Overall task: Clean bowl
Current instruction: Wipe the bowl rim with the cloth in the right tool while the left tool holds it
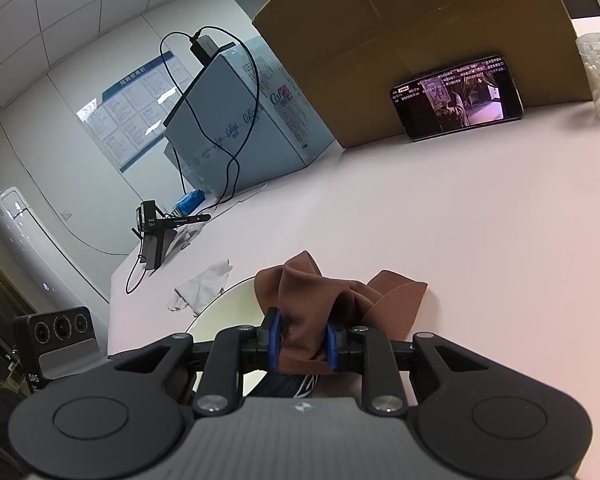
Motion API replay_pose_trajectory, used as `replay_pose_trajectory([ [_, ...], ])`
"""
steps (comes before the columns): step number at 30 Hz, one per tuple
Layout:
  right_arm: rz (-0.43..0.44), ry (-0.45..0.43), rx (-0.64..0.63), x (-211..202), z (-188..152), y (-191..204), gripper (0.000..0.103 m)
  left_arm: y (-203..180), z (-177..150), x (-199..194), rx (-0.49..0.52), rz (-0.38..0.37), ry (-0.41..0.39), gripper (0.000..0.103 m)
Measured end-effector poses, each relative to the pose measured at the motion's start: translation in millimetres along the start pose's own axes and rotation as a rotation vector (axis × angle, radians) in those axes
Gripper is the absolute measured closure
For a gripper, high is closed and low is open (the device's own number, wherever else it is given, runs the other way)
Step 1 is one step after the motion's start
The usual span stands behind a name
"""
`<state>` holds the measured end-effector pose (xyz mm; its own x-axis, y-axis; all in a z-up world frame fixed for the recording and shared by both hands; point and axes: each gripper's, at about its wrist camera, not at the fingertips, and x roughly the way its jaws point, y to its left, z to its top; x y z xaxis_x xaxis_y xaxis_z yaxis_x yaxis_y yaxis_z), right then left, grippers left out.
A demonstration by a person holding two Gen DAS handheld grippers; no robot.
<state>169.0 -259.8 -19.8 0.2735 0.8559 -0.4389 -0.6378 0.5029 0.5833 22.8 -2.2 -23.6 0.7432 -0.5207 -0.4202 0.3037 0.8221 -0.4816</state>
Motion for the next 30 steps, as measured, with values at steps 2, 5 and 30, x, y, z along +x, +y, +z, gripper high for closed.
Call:
replay_pose_trajectory([
  [2, 0.001, 0.0, 0.001, -1, -1, 0, 0.078, -1, 0, 0, 0.002, 0.0, 0.001, 0.006],
  [5, 0.005, -0.004, 0.008, -6, -4, 0, 0.078, -1, 0, 0, 0.003, 0.0, 0.001, 0.006],
  [30, 0.032, -0.064, 0.056, -39, -32, 9, 0.079, -2, -1, 2, 0.014, 0.008, 0.001, 0.006],
])
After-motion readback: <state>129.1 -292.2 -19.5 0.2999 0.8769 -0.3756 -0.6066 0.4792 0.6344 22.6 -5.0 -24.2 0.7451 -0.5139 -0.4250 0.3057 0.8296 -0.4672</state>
